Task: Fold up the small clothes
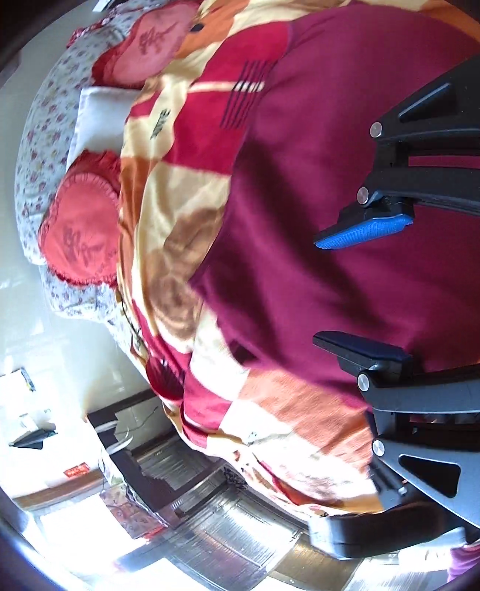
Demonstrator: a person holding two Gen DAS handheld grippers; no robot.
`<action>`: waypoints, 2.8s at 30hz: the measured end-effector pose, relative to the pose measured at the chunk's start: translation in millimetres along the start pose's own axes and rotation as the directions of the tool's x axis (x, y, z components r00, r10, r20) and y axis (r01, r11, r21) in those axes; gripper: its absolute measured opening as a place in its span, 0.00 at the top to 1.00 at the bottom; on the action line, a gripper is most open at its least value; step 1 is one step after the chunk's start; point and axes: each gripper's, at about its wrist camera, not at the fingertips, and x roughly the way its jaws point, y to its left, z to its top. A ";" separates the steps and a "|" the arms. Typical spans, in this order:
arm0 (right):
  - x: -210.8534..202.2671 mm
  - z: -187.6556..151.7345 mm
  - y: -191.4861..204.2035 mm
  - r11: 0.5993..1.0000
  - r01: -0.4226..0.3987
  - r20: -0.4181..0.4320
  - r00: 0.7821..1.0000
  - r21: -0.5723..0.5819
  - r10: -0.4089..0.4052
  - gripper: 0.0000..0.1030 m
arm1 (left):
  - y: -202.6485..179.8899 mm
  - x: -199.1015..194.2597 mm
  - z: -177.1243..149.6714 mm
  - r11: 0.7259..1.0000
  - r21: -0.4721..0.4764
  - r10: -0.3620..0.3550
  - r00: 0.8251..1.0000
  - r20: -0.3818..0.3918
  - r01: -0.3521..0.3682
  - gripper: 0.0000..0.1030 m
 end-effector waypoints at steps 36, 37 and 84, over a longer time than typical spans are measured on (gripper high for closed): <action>83.6 58.2 43.2 0.997 0.000 -0.176 0.984 -0.079 -0.014 0.31 | 38.0 -5.3 -3.9 0.985 -0.092 -0.143 0.988 0.061 0.148 0.20; 86.0 58.6 46.7 0.996 0.011 -0.184 0.983 -0.089 -0.028 0.30 | 40.7 -5.2 -4.6 0.983 -0.090 -0.153 0.986 0.064 0.158 0.20; -131.2 -36.4 -213.7 0.946 -0.015 0.178 0.983 0.323 -0.045 0.87 | -275.9 2.5 4.6 0.829 0.459 -0.328 0.942 -0.067 0.321 0.78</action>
